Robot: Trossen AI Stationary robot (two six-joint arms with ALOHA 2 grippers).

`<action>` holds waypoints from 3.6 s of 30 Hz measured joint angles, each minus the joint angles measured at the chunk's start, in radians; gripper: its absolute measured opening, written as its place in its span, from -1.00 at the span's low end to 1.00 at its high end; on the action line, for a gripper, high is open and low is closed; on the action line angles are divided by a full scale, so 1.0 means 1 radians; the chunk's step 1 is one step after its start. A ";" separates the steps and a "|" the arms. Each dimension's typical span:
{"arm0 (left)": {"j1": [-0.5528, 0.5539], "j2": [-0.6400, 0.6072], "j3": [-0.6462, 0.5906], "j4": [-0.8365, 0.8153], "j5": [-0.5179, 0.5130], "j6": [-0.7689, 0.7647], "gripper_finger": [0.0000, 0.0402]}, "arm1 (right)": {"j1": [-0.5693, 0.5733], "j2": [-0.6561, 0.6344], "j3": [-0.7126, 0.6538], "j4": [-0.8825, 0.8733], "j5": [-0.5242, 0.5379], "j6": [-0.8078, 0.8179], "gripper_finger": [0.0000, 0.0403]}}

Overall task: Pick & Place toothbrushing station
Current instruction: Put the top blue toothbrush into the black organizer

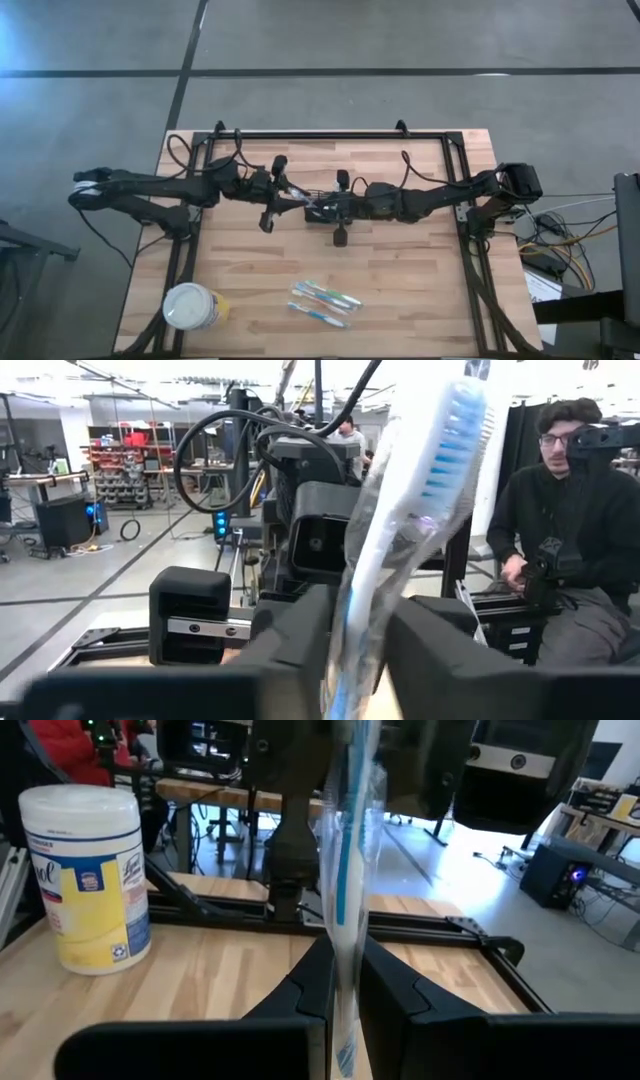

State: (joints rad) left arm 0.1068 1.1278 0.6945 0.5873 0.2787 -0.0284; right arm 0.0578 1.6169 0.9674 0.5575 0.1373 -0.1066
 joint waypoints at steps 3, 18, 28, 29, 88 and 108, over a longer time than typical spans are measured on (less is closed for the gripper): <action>-0.004 0.000 0.000 -0.001 0.010 0.016 -0.88 | 0.000 0.003 0.005 0.000 0.000 -0.003 -0.89; -0.010 -0.221 -0.016 -0.276 -0.001 0.113 -0.88 | 0.000 -0.172 -0.036 -0.140 -0.004 0.018 -0.30; -0.010 -0.599 -0.213 -0.415 -0.041 0.112 -0.88 | 0.009 -0.489 -0.241 -0.173 -0.007 0.007 -0.38; -0.010 -0.642 -0.244 -0.408 -0.041 0.099 -0.88 | 0.008 -0.531 -0.278 -0.149 -0.011 0.011 -0.42; -0.008 -0.601 -0.392 -0.112 -0.132 0.008 -0.88 | 0.000 -1.471 -0.958 -0.082 0.031 0.077 -0.96; -0.010 0.079 -0.194 0.198 -0.110 0.081 -0.88 | 0.001 -1.460 -0.958 -0.092 0.033 0.079 -0.96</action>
State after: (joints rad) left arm 0.0963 1.2072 0.5008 0.7848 0.1688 0.0524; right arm 0.0586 0.1569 0.0093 0.4660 0.1707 -0.0281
